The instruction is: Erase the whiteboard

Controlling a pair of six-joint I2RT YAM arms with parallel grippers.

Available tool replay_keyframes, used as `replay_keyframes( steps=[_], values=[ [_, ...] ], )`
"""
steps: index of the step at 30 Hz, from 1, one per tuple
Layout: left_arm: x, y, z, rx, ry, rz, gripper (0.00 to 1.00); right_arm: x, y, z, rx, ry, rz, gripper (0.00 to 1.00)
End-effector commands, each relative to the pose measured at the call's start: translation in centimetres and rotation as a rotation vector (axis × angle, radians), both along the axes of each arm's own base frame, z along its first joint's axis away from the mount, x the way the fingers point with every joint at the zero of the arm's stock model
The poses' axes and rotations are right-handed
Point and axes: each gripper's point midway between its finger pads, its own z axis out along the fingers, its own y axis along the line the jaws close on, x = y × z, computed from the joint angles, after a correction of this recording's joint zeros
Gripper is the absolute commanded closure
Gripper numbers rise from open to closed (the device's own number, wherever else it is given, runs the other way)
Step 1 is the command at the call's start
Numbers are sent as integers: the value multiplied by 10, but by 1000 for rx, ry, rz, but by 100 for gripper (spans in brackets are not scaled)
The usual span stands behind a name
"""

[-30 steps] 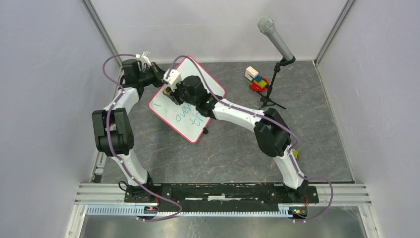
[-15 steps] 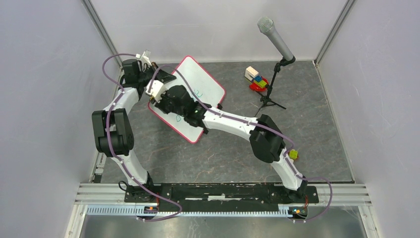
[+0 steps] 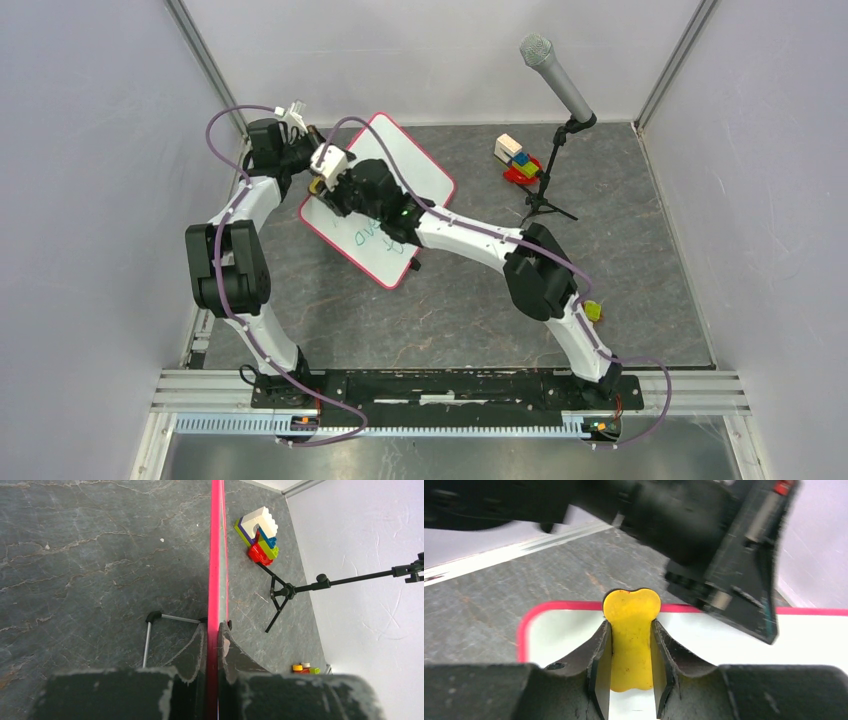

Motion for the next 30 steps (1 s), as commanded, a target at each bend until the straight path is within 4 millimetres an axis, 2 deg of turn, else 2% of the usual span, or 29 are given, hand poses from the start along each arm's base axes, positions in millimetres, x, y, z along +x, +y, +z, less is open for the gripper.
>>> replay_keyframes(
  steps=[1,4,6,10,12,14,17,20,23,27,30],
  values=[
    [-18,-7,-6,48,100,20,98,41,-48,-50,-125,74,-130,84],
    [-18,-9,-4,39,102,17,98,40,-49,-48,-155,58,-127,84],
    [-19,-10,-3,42,98,16,98,31,-43,-46,-169,43,-92,84],
    [-19,-9,-3,49,97,20,98,2,-24,-44,-222,-28,12,84],
    [-19,-9,-3,50,96,20,98,-22,-9,-47,-245,-63,130,84],
    [-19,-9,-3,51,97,21,98,-38,-3,-53,-260,-74,203,84],
    [-19,-7,-5,60,101,24,98,-50,-13,-60,-263,-73,229,84],
    [-19,-5,-7,76,112,36,98,-56,-30,-64,-250,-82,210,84],
    [-19,-4,-7,81,110,38,98,-48,-41,-66,-234,-77,182,83],
    [-19,-4,-6,83,107,38,98,-14,-64,-77,-199,8,103,84],
    [-19,-4,-7,83,108,38,98,4,-82,-73,-204,19,28,84]
  ],
)
